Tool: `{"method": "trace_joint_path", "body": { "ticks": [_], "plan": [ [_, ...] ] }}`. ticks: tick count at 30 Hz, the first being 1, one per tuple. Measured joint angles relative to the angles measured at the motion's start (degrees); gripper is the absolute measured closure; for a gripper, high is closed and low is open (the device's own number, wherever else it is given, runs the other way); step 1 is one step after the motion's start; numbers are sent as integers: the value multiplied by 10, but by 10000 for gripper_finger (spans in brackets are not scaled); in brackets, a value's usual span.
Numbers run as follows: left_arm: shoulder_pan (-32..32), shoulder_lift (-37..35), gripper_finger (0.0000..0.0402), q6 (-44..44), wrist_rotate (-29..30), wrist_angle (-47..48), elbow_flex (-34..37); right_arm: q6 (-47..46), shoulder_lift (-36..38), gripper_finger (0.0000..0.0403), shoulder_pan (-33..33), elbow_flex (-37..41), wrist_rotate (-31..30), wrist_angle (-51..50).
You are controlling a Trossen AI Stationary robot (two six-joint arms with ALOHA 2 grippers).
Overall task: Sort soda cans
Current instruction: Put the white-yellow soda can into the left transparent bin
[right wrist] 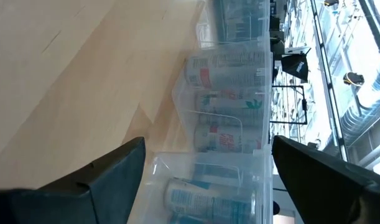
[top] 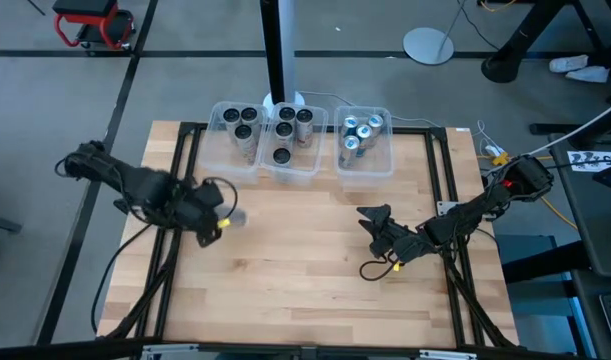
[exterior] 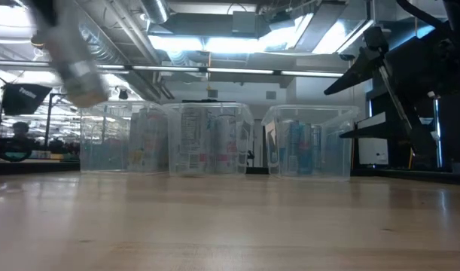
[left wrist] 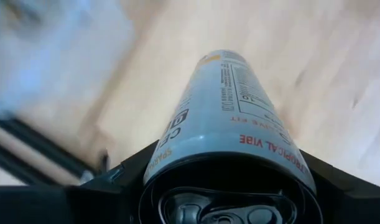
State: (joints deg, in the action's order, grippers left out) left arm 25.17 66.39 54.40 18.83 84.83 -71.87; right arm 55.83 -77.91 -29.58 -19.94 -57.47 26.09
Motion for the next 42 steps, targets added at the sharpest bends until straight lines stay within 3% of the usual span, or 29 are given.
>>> {"method": "trace_joint_path", "body": {
  "ticks": [6,10,18,24,30,42],
  "plan": [
    [-102,1,154,-133,96,1,-99,-12,0,55,0,0,0,0],
    [-186,1,154,-205,131,1,-136,-14,0,55,0,0,0,0],
    [-380,16,154,-308,135,5,-144,-14,0,55,0,0,0,-1],
    [-492,60,154,-391,102,-3,-144,-14,0,55,0,0,0,-4],
    [-558,115,154,-450,71,4,-145,-14,0,55,0,0,0,-5],
    [-616,177,154,-500,62,-15,-133,-15,0,55,0,0,1,-7]
  ]
}}
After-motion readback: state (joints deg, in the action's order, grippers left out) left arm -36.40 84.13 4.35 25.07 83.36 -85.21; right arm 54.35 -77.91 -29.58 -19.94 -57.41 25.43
